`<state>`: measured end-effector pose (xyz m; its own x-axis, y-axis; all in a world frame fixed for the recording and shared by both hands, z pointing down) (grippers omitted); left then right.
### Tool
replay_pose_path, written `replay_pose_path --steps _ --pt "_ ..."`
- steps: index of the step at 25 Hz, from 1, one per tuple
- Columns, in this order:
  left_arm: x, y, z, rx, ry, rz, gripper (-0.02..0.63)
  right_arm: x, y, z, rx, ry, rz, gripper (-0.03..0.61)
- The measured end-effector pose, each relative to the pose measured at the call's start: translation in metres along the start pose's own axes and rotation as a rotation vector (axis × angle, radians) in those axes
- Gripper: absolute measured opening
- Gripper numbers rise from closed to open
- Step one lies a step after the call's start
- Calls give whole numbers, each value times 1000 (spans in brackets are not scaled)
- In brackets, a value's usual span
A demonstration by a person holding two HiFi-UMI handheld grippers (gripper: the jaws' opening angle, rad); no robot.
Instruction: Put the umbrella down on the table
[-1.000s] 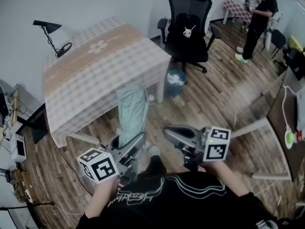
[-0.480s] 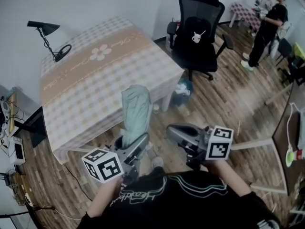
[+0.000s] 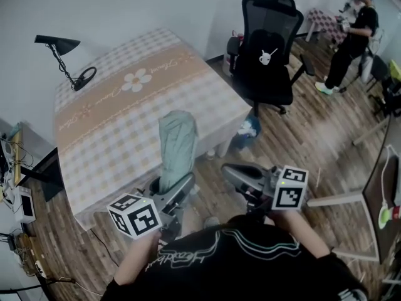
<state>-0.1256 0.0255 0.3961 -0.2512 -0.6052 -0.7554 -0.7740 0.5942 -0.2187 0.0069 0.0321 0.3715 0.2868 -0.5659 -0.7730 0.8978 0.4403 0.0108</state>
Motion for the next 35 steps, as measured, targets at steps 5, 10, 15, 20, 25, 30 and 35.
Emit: replay_pose_path --steps 5,10,15,20,25,30,35 --pt "37 -13 -16 2 26 -6 266 31 -24 11 -16 -14 -17 12" --pt "41 -26 -13 2 -3 6 266 39 -22 19 8 4 -10 12" --pt "67 -42 -28 25 -1 7 266 64 -37 40 23 -6 -19 12" --pt "93 -72 -51 53 15 -8 266 93 -53 75 23 -36 -29 12" --pt "105 -90 -68 84 -15 -16 266 105 -63 99 31 -46 -30 12" --pt "125 -128 -92 114 -5 -29 265 130 -74 141 38 -70 -45 12" --pt "139 -156 -113 136 -13 -46 266 143 -82 176 28 -90 -50 12"
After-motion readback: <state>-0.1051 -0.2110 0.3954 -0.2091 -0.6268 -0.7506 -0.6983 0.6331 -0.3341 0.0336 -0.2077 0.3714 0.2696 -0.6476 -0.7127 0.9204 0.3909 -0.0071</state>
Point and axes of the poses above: the fingertips, and each gripper's own axes: y backward along the fingers, z to its right, x out of its top, the point moved 2 cm from there along y, backward along the fingers, and after that the axes turned 1 degree about -x, right-handed, at the moved point
